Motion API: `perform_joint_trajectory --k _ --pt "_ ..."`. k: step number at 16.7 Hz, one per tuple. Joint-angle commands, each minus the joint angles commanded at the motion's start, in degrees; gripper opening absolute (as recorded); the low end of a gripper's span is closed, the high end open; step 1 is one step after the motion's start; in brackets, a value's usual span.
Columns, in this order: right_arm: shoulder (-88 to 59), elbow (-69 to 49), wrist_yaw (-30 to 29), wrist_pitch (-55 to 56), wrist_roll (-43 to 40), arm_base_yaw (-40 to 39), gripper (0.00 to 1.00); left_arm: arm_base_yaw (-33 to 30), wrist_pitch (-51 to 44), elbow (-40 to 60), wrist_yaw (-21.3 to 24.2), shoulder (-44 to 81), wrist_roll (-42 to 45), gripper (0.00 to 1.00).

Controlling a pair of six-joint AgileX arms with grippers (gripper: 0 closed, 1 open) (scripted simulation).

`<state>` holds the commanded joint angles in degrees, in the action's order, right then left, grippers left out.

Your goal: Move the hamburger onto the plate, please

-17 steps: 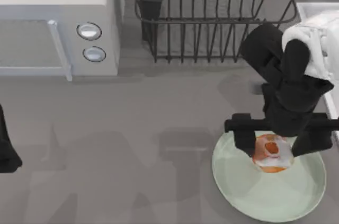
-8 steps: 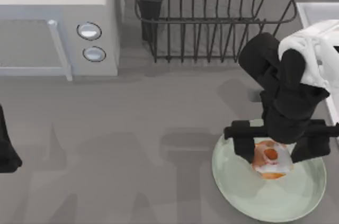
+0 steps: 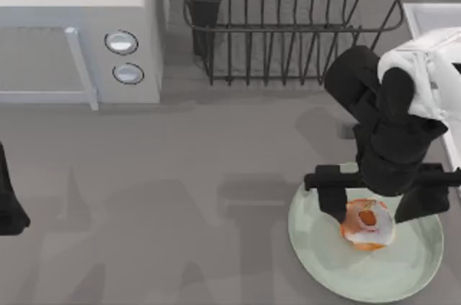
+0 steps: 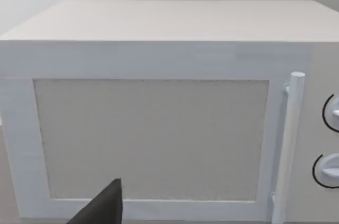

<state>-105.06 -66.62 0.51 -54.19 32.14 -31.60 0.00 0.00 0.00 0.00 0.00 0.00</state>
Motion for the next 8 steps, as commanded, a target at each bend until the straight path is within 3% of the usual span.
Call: perform_joint_trajectory --k 2,8 --pt "0.00 0.00 0.00 0.00 0.00 0.00 0.98 0.00 0.00 0.00 0.00 0.00 0.00 1.00" --pt "0.00 0.00 0.00 0.00 0.00 0.00 1.00 0.00 0.00 0.00 0.00 0.00 0.00 1.00"
